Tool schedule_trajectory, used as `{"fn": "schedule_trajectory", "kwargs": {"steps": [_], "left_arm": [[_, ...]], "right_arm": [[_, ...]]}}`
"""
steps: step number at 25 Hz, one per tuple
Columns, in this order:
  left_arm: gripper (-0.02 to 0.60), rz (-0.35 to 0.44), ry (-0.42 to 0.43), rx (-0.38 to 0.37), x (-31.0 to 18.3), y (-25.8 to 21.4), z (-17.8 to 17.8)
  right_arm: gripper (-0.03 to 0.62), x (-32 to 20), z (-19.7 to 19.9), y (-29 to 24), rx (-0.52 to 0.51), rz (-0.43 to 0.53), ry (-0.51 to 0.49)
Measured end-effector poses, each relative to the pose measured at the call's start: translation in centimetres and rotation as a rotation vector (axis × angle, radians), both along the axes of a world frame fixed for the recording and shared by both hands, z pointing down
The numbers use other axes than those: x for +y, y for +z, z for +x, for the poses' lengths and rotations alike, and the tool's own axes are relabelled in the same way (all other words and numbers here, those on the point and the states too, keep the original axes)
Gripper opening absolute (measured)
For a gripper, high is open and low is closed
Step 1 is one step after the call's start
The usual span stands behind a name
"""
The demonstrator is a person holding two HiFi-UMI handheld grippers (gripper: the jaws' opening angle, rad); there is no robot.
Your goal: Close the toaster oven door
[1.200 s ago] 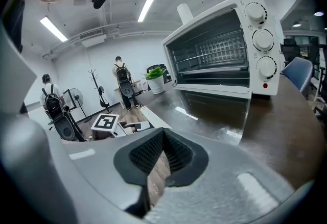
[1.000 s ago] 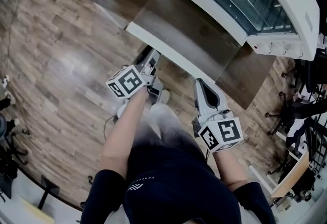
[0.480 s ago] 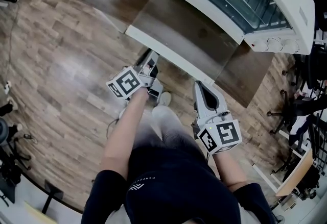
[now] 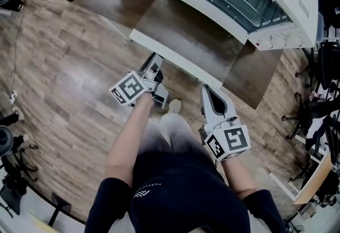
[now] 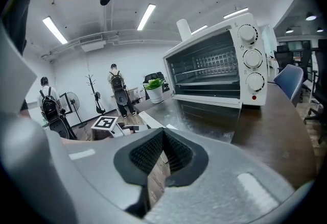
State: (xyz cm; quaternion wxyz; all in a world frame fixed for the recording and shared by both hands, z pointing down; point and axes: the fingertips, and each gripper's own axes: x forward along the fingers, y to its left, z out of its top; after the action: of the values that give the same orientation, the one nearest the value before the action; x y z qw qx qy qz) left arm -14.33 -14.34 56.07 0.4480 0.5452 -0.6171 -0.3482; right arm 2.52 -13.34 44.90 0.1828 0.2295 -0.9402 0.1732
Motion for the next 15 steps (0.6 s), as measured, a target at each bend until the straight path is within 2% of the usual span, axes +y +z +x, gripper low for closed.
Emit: {"fn": "schedule_trajectory", "kwargs": {"steps": [5,8,13,15], "left_arm": [[0.097,0.004,-0.016,-0.006,0.4,-1.3,0.0],[0.097,0.056,-0.034,0.053,0.1,-2.4,0.4],[0.097,0.073,-0.06,0.05,0.2,-3.8,0.2],[0.097,0.128,-0.064,0.082,-0.3,-5.1,0.5]], "right_arm": [[0.003,-0.1,0.2,-1.7,-0.04,0.02,-0.003],[0.003,-0.4,0.5,-2.6,-0.065,0.032,-0.002],[0.003,-1.0,1.2,-3.8,-0.105,0.045,-0.001],[0.003,-1.3,1.4,-4.4,-0.118,0.053,-0.003]]}}
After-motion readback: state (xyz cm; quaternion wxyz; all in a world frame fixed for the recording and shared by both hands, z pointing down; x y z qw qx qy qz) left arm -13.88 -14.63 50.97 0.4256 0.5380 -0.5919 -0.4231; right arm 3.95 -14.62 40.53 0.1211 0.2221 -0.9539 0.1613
